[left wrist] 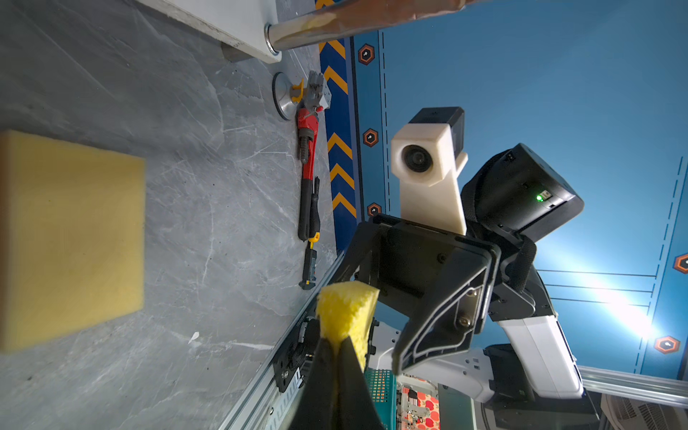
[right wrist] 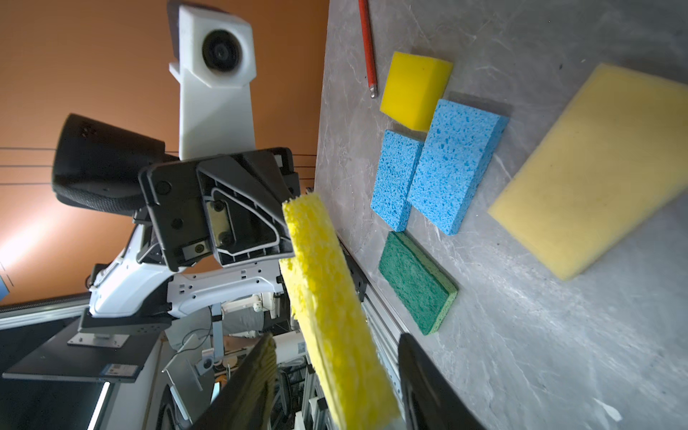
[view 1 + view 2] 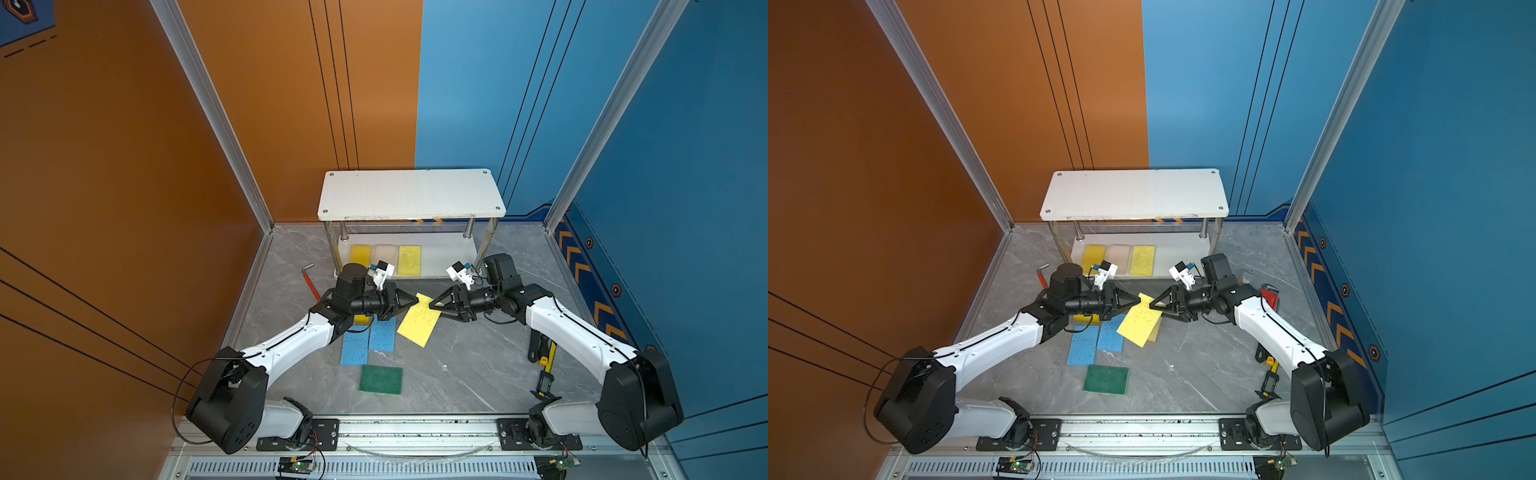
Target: Place and organize the cleaning sponges onto the shelf
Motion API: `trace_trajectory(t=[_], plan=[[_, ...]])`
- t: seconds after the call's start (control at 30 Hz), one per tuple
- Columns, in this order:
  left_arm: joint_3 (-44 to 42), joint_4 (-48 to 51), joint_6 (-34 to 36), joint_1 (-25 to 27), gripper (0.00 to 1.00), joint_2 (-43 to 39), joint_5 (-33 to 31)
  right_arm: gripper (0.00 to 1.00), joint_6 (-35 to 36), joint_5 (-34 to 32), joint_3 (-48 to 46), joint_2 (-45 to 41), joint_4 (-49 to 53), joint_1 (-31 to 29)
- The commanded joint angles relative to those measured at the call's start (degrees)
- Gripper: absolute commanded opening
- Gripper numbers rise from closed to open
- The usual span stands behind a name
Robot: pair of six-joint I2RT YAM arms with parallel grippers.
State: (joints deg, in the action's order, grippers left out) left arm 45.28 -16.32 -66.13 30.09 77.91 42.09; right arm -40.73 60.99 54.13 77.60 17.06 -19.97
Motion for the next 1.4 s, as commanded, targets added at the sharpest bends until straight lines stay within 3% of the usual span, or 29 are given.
trace_trajectory(t=[0.0,0.2,0.37,0.57,0.8,1.23,1.3,1.37], plan=[[-1.34,-5.5,-4.5,0.45,0.06,-0.78,-8.39,0.6,-7.3,-1.82,-3.25,-4.61,-6.92,2.89],[-2.04,-12.49,-11.64,2.17,0.06,-0.49,-22.12,0.67,-29.54,-5.16,-14.65,-10.72,-34.99,7.7],[-2.38,-15.96,-16.19,3.91,0.07,-0.97,-33.9,0.67,-29.32,-8.41,-15.79,-12.86,-34.44,5.58],[-2.28,-16.73,-18.2,5.55,0.07,-0.54,-40.38,0.67,-30.66,-10.39,-16.16,-12.68,-36.74,1.77],[-4.02,-22.79,-22.19,5.95,0.07,1.51,-41.03,0.65,-32.91,-12.98,-17.19,-9.88,-42.77,-1.7],[-5.37,-23.85,-23.34,6.04,0.08,0.97,-41.12,0.57,-33.19,-14.77,-16.15,-5.22,-45.64,-4.82],[-5.24,-23.81,-23.34,6.03,0.08,0.75,-41.12,0.57,-32.32,-15.84,-16.05,-5.22,-43.1,-4.82],[-5.24,-23.76,-23.19,6.03,0.08,0.5,-41.09,0.57,-26.46,-18.18,-13.74,-5.68,-31.61,-4.74]])
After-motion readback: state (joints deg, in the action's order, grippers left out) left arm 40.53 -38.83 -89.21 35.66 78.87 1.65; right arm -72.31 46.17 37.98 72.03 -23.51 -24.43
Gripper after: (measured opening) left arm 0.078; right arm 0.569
